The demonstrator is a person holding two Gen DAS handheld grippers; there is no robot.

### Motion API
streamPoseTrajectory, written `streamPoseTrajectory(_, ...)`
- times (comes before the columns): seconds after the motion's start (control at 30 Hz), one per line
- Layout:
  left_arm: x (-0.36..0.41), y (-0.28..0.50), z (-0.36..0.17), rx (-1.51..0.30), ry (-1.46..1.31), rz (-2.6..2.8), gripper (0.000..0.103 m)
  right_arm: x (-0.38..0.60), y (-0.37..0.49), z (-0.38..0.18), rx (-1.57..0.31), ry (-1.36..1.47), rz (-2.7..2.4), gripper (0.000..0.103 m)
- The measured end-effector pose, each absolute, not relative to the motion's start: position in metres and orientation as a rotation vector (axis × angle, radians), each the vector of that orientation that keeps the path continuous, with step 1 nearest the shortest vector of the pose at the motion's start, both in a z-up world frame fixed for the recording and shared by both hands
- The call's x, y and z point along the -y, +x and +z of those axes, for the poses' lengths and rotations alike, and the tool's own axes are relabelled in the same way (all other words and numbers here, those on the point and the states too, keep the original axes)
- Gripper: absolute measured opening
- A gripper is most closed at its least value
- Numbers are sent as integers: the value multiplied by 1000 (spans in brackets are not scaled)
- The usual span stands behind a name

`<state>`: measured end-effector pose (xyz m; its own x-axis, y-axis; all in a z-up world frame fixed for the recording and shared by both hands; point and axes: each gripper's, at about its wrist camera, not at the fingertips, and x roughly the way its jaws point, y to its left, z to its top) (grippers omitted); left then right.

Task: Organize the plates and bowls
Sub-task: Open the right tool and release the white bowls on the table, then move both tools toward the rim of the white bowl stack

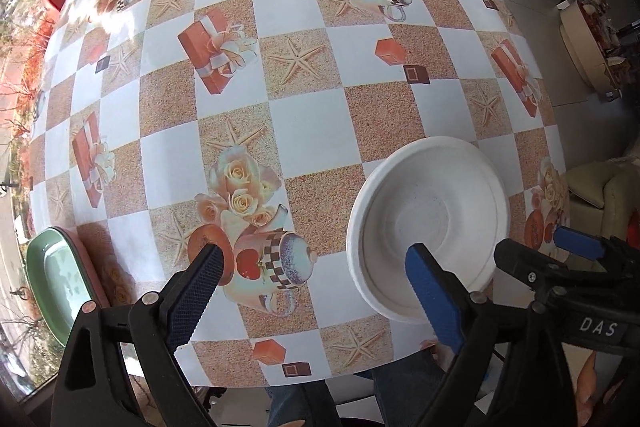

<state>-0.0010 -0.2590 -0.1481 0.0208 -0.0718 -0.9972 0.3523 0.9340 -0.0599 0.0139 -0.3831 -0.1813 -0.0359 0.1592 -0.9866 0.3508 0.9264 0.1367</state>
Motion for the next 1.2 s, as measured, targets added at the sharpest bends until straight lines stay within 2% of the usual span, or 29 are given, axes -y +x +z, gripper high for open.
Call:
streamPoseTrajectory(0.07, 250, -4, -147, -1523, 220, -320, 103, 386, 10, -180, -1615, 414, -171, 102)
streamPoseTrajectory(0.37, 242, -27, -146, -1588, 241, -356, 103, 388, -4, -161, -1581, 387, -234, 102)
streamPoseTrajectory(1.2, 227, -35, -160, -1603, 201, -297, 103, 388, -18, -185, -1642, 405, -304, 102)
